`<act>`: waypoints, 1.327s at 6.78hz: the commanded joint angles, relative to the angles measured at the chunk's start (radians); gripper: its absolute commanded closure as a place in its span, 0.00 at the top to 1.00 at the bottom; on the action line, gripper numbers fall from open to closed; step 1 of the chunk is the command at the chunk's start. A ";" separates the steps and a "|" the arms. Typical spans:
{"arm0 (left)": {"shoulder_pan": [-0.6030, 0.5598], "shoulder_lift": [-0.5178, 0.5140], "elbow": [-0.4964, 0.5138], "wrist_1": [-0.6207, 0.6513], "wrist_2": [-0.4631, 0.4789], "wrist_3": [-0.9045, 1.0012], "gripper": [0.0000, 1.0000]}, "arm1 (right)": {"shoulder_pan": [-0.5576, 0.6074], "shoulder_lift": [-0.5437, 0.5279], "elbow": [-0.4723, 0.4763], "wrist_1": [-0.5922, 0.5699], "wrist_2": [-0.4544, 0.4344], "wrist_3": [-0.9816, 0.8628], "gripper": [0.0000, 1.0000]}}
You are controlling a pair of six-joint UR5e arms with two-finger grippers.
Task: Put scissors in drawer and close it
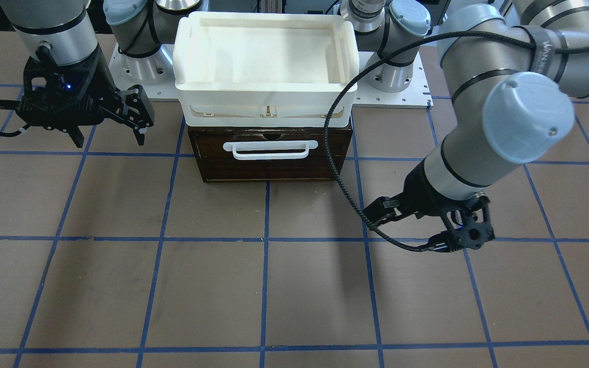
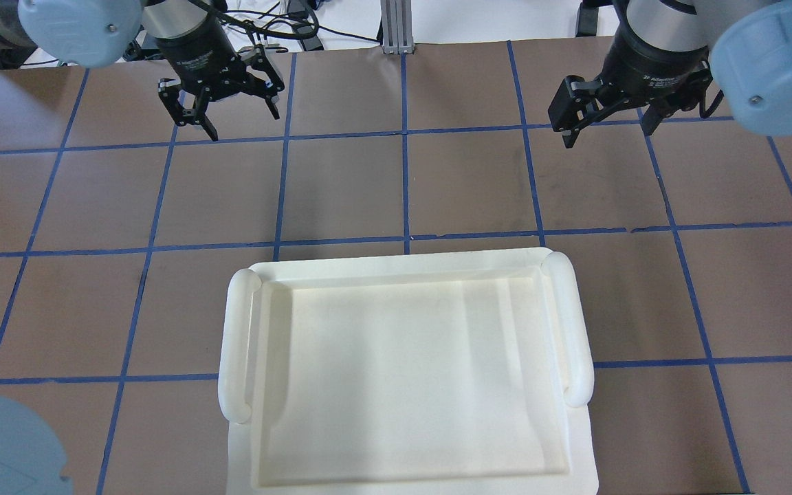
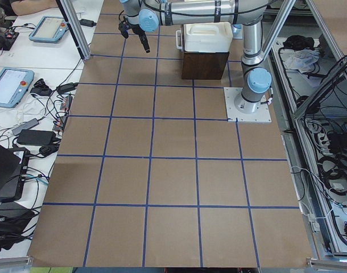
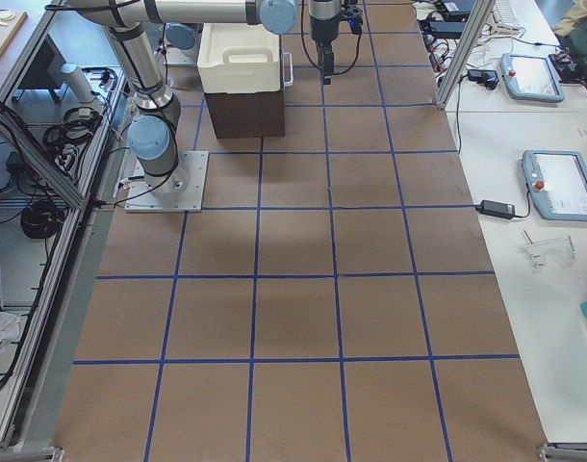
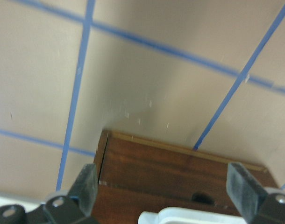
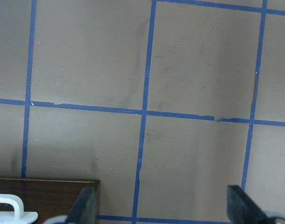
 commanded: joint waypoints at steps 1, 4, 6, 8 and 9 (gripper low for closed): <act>0.050 0.056 0.000 0.012 0.114 0.199 1.00 | -0.001 -0.001 0.000 -0.017 -0.002 0.000 1.00; 0.048 0.168 -0.009 -0.073 0.082 0.201 1.00 | -0.007 -0.001 0.000 -0.018 -0.002 0.000 1.00; 0.048 0.190 -0.024 -0.073 0.079 0.203 1.00 | -0.015 0.001 0.001 -0.018 -0.002 -0.002 1.00; 0.058 0.196 -0.035 -0.073 0.077 0.203 1.00 | -0.015 0.001 0.001 -0.018 0.001 -0.002 1.00; 0.058 0.199 -0.036 -0.073 0.077 0.203 1.00 | -0.015 0.001 0.000 -0.017 -0.002 -0.002 1.00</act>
